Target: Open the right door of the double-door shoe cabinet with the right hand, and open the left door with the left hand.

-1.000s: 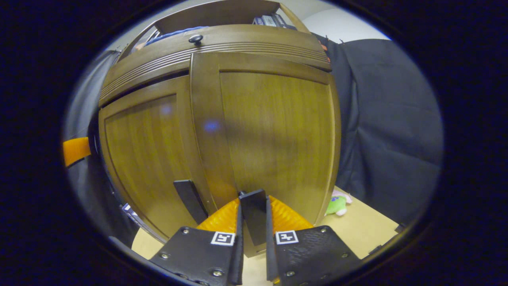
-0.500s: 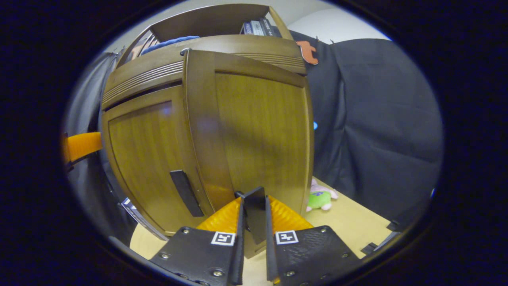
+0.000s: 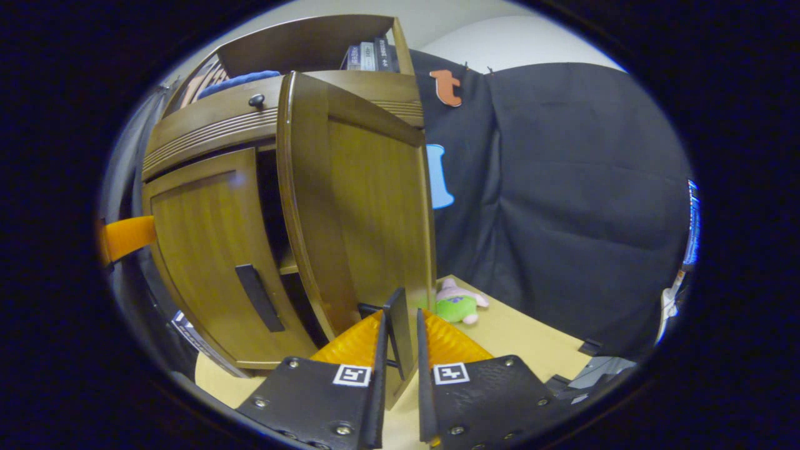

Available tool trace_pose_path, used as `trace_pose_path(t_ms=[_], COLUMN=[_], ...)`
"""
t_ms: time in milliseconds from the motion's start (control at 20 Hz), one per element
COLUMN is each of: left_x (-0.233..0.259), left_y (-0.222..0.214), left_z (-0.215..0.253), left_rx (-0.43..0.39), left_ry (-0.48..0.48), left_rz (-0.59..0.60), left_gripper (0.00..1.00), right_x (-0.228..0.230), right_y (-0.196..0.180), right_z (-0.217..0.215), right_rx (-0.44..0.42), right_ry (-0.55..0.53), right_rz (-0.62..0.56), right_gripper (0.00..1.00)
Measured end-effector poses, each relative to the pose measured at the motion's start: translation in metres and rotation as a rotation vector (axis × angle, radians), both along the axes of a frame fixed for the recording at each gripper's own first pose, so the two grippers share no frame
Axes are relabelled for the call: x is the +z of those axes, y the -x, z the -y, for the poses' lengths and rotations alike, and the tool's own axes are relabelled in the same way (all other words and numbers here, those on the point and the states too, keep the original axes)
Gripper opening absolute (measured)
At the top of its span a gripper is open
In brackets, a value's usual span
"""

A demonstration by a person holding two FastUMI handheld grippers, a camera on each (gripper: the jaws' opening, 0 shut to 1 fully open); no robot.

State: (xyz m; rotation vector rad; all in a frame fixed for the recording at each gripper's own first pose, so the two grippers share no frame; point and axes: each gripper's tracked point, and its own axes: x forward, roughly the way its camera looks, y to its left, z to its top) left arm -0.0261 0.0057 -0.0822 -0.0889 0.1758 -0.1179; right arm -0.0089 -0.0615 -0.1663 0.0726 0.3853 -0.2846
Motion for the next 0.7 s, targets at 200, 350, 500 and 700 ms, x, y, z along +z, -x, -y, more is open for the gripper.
trace_pose_path(t_ms=[200, 350, 500, 700], left_x=[0.0, -0.002, -0.005, -0.008], left_y=[0.003, 0.0, 0.0, -0.001], left_z=[0.011, 0.008, 0.003, 0.0], left_rx=[-0.04, -0.038, -0.028, -0.012], left_ry=[0.007, 0.004, 0.011, 0.02], left_rz=[-0.002, 0.001, -0.004, -0.007], left_gripper=[0.92, 0.92, 0.92, 0.95], right_x=[0.001, 0.001, 0.002, 0.004], right_y=[0.006, 0.008, 0.01, 0.016], right_z=[0.013, 0.016, 0.02, 0.036], right_rx=[-0.047, -0.065, -0.071, -0.088], right_ry=[0.009, 0.017, 0.027, 0.022], right_rz=[0.007, 0.009, 0.007, 0.004], right_gripper=[0.22, 0.22, 0.22, 0.22])
